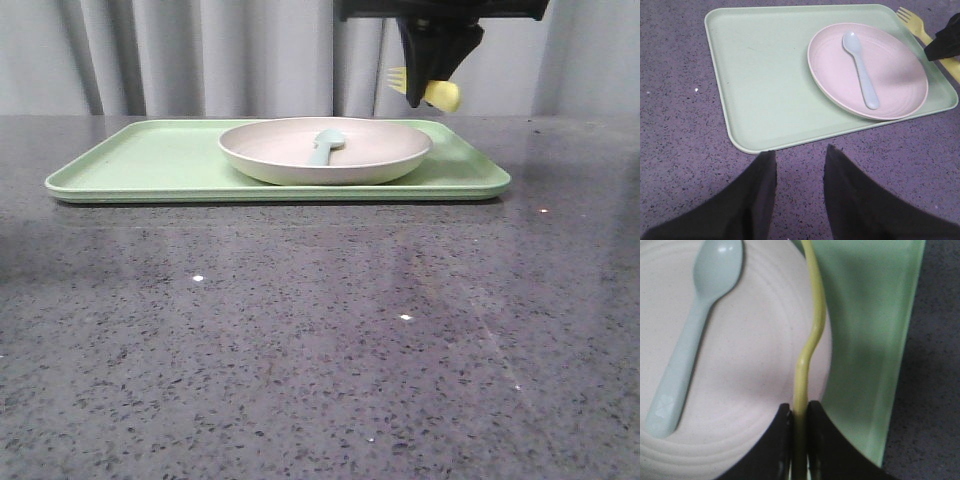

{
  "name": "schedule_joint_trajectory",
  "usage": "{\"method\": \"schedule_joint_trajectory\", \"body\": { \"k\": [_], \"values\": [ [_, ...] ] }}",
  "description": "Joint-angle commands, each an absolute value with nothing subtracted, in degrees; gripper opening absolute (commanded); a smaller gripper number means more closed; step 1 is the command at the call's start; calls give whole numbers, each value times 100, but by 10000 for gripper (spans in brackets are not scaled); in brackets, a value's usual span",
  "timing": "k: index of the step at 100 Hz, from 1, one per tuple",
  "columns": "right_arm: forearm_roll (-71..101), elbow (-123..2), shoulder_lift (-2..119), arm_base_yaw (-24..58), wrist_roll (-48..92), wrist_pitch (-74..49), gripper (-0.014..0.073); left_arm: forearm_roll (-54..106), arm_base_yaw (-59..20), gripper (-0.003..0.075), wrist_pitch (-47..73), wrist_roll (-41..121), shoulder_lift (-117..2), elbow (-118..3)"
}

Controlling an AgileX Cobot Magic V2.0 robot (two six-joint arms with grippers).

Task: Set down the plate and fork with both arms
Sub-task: 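Lift the yellow fork out of the plate with the right gripper, then lay the fork on the tray beside the plate and open the right gripper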

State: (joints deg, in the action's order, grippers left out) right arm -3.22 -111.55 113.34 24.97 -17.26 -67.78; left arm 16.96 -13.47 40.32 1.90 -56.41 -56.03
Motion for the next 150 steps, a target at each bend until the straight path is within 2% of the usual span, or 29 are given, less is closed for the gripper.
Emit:
{"method": "schedule_joint_trajectory", "body": {
  "k": [1, 24, 42, 61, 105, 114, 134, 141, 150],
  "values": [
    [-453, -11247, 10840, 2339, -1695, -6731, -28, 1790, -1339, 242, 3732, 174, -5549, -5756],
    [-429, -10470, 10227, 1832, -1616, -6461, -28, 1790, -1339, 242, 3736, 174, -5549, -5756],
    [251, -9687, 9869, 1460, -1376, -5813, -62, 1790, -1339, 242, 3736, 174, -5549, -5756],
    [1518, -9365, 10000, 1398, -658, -5097, -62, 1800, -1339, 242, 3759, 174, -5549, -5756],
    [1590, -9365, 10597, 1398, -658, -4960, -59, 1808, -1339, 242, 3749, 174, -5549, -5756],
    [1590, -9372, 10597, 1398, -658, -4933, 17, 1808, -1339, 242, 3738, 174, -5549, -5756],
    [1585, -9372, 10591, 1398, -658, -4926, 330, 1808, -1339, 242, 3716, 174, -5549, -5756],
    [1585, -9372, 10584, 1398, -658, -4926, 375, 1808, -1339, 242, 3716, 174, -5549, -5756],
    [1585, -9372, 10571, 1398, -658, -4932, 378, 1808, -1339, 242, 3716, 174, -5549, -5756]
  ]
}}
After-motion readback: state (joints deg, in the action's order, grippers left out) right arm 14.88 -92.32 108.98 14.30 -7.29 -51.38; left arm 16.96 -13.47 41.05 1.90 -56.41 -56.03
